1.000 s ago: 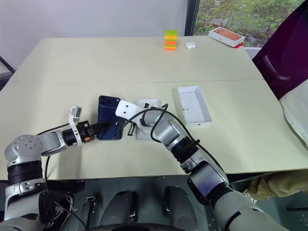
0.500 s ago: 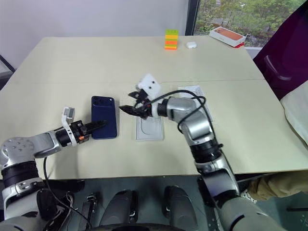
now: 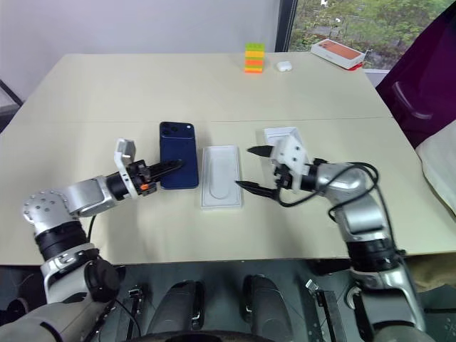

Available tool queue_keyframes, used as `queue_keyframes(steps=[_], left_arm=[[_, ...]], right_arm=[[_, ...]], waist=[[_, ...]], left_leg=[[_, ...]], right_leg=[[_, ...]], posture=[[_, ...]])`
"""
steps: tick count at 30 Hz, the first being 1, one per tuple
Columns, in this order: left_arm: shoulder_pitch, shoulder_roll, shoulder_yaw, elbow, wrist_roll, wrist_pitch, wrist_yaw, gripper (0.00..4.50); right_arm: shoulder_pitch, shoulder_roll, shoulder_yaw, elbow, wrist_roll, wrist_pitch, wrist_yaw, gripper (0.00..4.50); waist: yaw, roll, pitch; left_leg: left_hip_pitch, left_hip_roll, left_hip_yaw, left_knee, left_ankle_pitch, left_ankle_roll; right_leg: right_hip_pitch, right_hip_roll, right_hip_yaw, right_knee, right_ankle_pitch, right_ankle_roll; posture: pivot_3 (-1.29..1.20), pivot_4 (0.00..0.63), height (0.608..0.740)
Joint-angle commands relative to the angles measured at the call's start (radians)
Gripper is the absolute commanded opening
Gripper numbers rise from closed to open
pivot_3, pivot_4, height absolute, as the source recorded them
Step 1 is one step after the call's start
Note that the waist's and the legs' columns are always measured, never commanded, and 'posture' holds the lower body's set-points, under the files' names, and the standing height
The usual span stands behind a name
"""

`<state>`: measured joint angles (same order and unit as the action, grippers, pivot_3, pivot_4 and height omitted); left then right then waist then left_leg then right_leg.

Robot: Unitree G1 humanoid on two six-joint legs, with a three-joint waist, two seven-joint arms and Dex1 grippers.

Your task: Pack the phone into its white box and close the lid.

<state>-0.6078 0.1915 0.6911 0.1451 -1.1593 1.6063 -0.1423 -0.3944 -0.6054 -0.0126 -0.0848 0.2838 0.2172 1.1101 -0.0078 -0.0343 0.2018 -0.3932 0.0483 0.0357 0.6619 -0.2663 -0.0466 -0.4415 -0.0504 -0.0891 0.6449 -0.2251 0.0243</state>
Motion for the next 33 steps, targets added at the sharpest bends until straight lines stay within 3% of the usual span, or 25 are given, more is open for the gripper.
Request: queue_keyframes(steps=[1, 7, 33], left_arm=[[-0.045, -0.064, -0.005, -0.024, -0.046, 0.006, 0.071, 0.22], [-0.057, -0.147, 0.004, -0.006, -0.039, -0.008, 0.165, 0.22], [-0.058, -0.235, -0.062, 0.012, 0.033, -0.029, 0.261, 0.22]], right_arm=[[0.008, -0.029, -0.041, -0.002, 0.035, -0.055, 0.021, 4.45], [0.014, -0.037, -0.041, 0.011, 0.036, -0.075, 0.002, 4.45], [-0.031, -0.002, 0.025, 0.041, -0.003, -0.118, -0.094, 4.45]], waist=[[-0.004, 0.0, 0.0], [-0.003, -0.001, 0.0], [0.0, -0.001, 0.0]], left_leg=[[0.0, 0.0, 0.0, 0.0, 0.0, 0.0], [0.001, 0.001, 0.0, 0.0, 0.0, 0.0], [0.001, 0.001, 0.0, 0.0, 0.0, 0.0]], right_leg=[[0.0, 0.0, 0.0, 0.0, 0.0, 0.0], [0.0, 0.002, 0.001, 0.0, 0.0, 0.0], [0.0, 0.002, 0.001, 0.0, 0.0, 0.0]], posture=[[0.0, 0.15, 0.74], [0.0, 0.15, 0.74], [0.0, 0.15, 0.74]])
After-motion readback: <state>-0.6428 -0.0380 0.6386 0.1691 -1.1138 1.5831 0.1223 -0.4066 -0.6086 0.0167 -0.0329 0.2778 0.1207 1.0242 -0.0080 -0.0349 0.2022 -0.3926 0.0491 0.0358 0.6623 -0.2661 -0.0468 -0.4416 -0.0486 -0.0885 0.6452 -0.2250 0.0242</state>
